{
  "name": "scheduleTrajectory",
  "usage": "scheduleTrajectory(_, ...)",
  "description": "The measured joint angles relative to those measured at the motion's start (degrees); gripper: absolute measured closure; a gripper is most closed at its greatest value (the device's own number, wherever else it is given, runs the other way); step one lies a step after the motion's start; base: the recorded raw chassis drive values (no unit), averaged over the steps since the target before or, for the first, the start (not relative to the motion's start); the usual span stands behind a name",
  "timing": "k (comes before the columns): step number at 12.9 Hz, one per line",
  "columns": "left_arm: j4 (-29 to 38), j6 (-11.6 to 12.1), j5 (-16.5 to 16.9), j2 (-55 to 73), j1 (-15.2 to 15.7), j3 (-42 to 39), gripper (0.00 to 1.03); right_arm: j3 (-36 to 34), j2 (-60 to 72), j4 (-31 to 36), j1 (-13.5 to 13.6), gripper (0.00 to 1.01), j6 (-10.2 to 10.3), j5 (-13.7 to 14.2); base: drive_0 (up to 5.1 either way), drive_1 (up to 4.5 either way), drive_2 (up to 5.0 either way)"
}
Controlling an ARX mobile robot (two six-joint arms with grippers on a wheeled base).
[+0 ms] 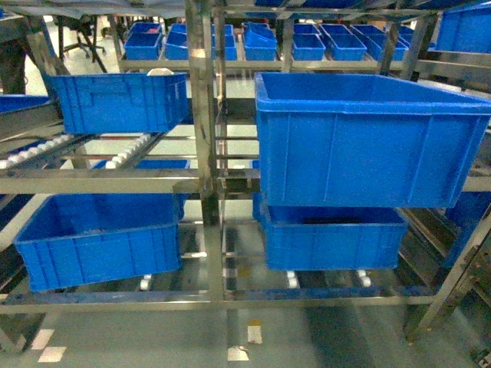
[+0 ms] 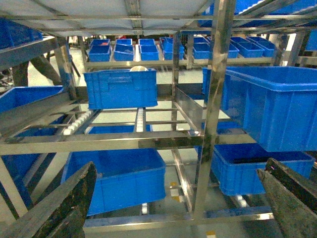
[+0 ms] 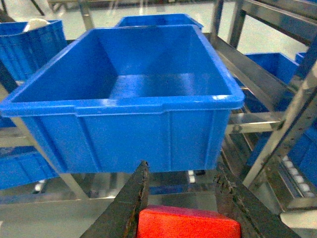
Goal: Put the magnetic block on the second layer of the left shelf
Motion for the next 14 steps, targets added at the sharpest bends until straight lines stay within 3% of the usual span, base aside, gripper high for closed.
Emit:
scheduleTrajectory(13,-0.33,0.0,0.04,0.0,0.0,0.0,0.05,-0.02,-0.31,-0.2,-0.57,0.68,0.0,0.44,-5.0,2.41,2.4)
scheduleTrajectory(14,-0.22,0.0,0.04,0.0,0.0,0.0,0.05,0.0,-0.35,0.0,-0.57,0.68,0.0,0.44,0.0,0.0,0.0)
